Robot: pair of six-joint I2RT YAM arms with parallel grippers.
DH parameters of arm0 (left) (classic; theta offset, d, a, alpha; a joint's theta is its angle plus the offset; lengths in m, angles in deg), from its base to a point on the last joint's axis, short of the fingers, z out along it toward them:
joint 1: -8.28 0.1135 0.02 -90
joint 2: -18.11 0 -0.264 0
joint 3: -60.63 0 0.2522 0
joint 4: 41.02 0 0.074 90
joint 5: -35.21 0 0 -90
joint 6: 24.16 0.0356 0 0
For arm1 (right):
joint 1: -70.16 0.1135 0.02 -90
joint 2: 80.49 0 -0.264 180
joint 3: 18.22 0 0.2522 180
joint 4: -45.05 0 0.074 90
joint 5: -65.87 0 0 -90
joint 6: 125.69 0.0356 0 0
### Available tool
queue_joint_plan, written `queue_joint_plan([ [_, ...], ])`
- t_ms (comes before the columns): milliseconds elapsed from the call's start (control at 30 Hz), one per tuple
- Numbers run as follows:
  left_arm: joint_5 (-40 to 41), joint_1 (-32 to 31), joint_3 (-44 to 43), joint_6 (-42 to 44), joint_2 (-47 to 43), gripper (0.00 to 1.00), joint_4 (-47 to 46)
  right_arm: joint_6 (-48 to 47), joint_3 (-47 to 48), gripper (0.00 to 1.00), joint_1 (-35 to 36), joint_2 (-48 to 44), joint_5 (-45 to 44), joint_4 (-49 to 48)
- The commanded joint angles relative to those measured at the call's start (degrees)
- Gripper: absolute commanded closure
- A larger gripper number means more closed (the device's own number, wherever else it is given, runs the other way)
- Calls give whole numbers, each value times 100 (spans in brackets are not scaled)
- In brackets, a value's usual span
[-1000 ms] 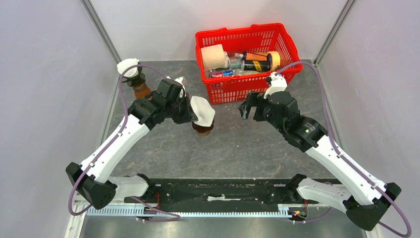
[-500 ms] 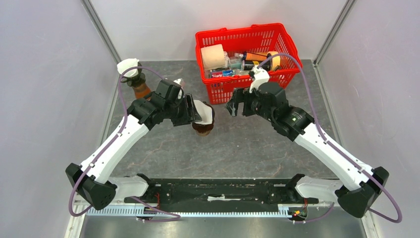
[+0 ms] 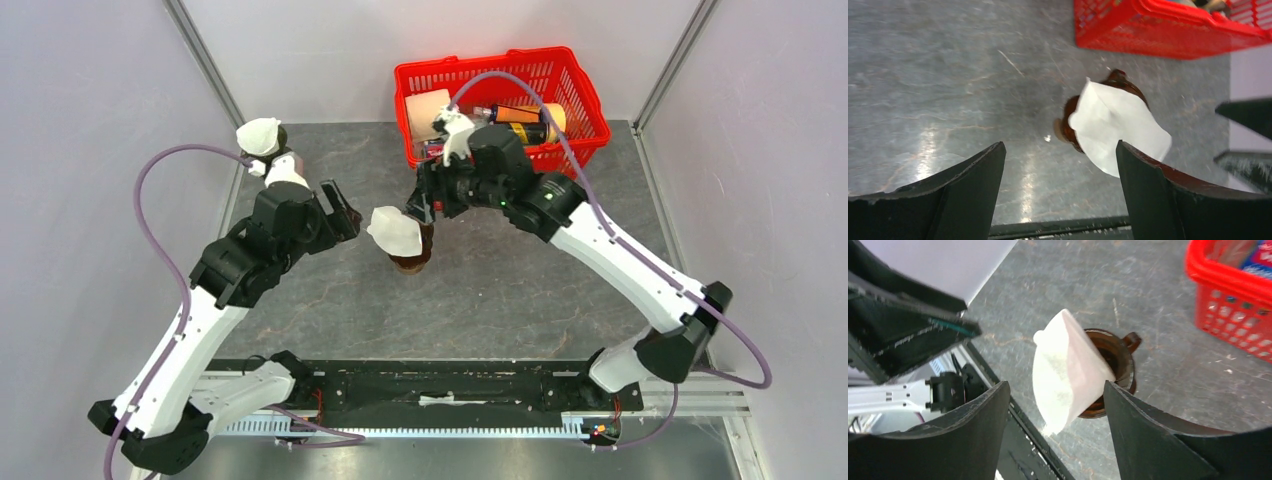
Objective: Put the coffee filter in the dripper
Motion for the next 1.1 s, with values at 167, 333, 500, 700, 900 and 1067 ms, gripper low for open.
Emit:
queue_joint_plan([
  [167,1176,307,634,-247,-63,11,-222,-256,1079,30,697,986,46,1042],
  [333,827,367,1015,-216,-116,10,-560,-292,1281,35,785,1288,-387,1216],
  [500,727,381,1197,-201,-215,9,-706,-343,1546,43,793,1541,-1633,1553],
  [700,658,382,1280,-160,-172,9,-792,-566,1810,44,864,1721,-2223,1811],
  [900,553,389,1310,-104,-88,9,-890,-1021,1997,44,1122,1739,-2101,1807],
  [1067,526,398,1333,-80,-82,8,-919,-1070,2078,44,1222,1707,-2473,1782],
])
